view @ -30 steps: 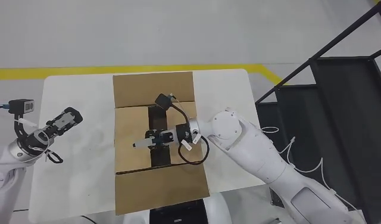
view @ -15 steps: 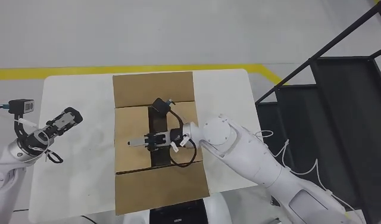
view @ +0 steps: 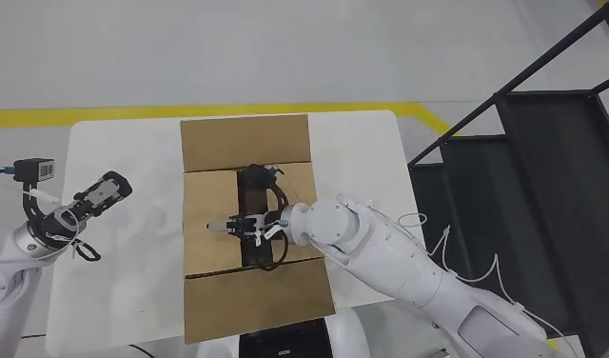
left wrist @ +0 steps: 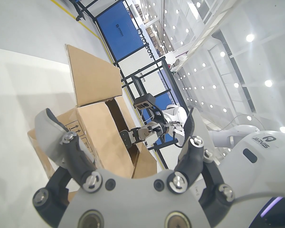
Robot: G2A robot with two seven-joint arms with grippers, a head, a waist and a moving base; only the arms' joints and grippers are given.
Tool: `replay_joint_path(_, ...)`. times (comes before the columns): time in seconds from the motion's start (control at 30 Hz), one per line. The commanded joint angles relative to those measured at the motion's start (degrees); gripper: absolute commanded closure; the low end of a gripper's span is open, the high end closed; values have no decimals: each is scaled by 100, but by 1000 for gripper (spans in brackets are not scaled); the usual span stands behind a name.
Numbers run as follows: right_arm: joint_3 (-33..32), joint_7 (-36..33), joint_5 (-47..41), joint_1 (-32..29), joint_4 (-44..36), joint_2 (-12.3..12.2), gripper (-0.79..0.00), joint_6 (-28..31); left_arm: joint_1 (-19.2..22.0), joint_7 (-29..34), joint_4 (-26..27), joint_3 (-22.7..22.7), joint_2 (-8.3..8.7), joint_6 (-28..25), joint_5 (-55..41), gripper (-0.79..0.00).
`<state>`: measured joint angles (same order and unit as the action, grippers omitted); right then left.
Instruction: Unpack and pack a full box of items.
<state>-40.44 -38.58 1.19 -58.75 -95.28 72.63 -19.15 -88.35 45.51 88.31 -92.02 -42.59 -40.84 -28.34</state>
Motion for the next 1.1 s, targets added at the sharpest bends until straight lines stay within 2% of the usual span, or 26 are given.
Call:
replay_joint_path(0.0, -26, 6, 75, -15, -60, -8, -785, -58, -19, -73, 52, -4, -14, 49, 63, -785)
replay_joint_path(0.2, 70, -234, -21, -22, 120, 31, -785, -31, -55, -88, 60, -59, -43, 97, 88, -785)
replay_joint_path(0.4, 507, -288, -394, 240, 518, 268, -785, 216, -95, -91, 62, -158, -68, 109, 56, -785)
replay_joint_path(0.67, 720, -138, -1211, 612, 835, 608, -785, 1155, -181, -146, 89, -300, -106, 136, -30, -785)
replay_joint_path(0.83, 853, 17, -1322, 926, 949, 806, -785, 1463, -242, -198, 120, -332, -139, 124, -69, -785)
replay_joint_path(1.07, 1219, 302, -1505, 1407, 1304, 1208, -785, 1960, -382, -403, 133, -558, -182, -11, -188, -785)
